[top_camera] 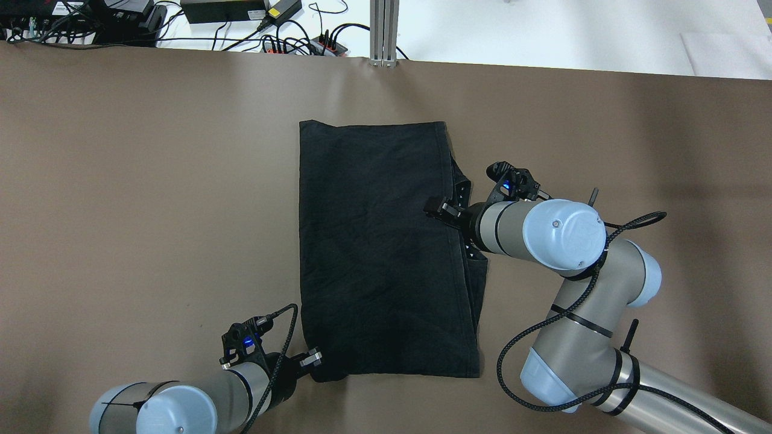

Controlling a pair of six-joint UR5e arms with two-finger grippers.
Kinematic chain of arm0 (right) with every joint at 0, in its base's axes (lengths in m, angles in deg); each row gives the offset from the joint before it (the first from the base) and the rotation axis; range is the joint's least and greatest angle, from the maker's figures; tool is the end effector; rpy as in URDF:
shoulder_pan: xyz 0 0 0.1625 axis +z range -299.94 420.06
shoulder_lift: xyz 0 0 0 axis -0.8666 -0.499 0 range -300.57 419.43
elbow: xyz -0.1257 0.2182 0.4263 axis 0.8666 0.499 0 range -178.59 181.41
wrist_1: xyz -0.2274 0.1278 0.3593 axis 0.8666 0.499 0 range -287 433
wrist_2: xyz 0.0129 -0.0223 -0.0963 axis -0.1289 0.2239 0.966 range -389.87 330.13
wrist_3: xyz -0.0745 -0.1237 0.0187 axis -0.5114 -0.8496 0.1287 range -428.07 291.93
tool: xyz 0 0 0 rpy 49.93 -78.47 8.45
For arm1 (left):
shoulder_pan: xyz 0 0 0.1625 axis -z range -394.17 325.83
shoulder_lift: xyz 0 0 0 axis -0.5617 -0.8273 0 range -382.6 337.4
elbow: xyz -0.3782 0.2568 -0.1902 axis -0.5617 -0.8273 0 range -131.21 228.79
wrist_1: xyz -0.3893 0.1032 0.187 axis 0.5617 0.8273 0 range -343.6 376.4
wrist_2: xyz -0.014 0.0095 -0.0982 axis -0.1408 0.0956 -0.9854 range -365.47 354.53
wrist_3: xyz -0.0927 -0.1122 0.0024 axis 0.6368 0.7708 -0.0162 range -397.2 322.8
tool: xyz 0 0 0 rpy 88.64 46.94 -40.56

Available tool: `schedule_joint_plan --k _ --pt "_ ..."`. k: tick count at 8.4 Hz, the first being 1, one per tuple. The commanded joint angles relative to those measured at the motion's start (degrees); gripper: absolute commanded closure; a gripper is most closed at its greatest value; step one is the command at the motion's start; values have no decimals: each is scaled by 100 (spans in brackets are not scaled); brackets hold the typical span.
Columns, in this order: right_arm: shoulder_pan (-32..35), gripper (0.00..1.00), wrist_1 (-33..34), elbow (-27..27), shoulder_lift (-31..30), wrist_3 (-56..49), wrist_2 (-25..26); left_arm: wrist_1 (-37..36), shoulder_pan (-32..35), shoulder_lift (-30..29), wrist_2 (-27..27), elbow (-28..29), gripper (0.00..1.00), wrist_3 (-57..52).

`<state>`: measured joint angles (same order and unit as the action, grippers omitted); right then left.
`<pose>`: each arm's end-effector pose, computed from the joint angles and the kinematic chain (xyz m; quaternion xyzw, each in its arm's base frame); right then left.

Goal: Fold clothes
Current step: 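Grasp the shirt corners with both grippers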

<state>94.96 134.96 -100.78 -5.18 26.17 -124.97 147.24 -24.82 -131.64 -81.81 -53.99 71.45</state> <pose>-0.5228 -0.5113 0.3206 0.1070 -0.5319 0.2585 0.7992 0.6498 -0.2770 0.3542 0.0478 0.5941 -0.2619 0.7591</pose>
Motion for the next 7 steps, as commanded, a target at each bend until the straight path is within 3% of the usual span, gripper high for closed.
schedule_joint_plan --k 1,7 --pt "-1 6 0 -3 -8 7 0 2 -4 -3 -4 -5 100 -10" --pt "-9 6 0 -12 -17 16 80 11 -30 23 137 21 100 -36"
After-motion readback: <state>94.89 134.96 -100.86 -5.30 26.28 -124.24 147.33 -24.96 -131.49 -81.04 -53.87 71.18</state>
